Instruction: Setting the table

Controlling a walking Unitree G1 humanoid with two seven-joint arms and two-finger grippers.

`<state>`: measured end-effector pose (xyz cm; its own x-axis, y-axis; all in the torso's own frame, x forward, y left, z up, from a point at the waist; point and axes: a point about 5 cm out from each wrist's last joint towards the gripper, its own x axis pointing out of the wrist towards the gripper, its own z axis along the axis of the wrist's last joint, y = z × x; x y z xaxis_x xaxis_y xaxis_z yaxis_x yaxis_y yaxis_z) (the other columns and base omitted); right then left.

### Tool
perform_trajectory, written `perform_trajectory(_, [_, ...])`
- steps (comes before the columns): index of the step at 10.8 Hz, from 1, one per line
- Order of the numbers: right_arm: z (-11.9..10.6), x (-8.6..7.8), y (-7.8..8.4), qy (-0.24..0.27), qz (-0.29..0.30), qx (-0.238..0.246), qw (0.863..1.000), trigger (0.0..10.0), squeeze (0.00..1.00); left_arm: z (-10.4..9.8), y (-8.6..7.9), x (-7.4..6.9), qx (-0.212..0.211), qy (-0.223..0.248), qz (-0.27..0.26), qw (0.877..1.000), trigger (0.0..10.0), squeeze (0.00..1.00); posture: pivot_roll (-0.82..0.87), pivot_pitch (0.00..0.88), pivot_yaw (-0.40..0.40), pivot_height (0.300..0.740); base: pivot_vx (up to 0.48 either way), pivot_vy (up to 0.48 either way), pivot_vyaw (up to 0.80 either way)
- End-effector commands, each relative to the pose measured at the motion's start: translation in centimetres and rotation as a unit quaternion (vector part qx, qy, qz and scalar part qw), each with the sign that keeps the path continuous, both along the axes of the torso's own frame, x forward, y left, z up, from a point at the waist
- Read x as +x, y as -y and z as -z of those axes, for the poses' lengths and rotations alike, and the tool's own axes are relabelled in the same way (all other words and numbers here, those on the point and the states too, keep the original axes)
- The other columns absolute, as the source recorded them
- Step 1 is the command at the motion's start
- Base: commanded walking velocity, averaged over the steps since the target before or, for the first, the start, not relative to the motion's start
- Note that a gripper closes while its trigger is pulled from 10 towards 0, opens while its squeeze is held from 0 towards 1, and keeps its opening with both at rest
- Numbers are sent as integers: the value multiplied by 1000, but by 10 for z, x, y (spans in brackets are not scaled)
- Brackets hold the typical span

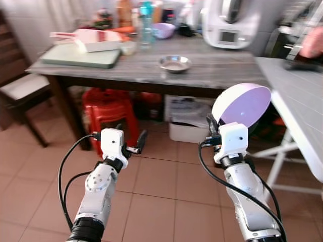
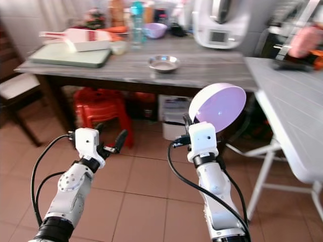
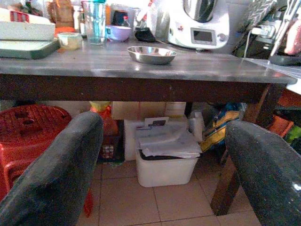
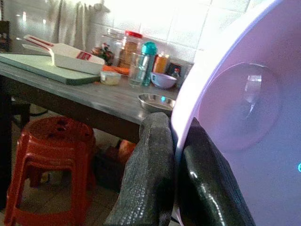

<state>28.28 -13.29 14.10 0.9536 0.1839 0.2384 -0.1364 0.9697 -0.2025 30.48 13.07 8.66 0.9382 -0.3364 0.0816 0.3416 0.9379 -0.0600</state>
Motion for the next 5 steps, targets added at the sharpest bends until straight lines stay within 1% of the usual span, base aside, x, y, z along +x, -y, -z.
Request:
perform_trajectory(1, [-2,0,1,5,1,3,1000,10000,0,-4,1,1,2,6,4,1000,10000,0,-41,0,7,740,352,0,406])
perform_trajectory(5, [0,-2,1,2,1,2,1000,10000,0,-2,2,0,0,2,10,1000,10000,0,-43,0,8,740,369,0,406])
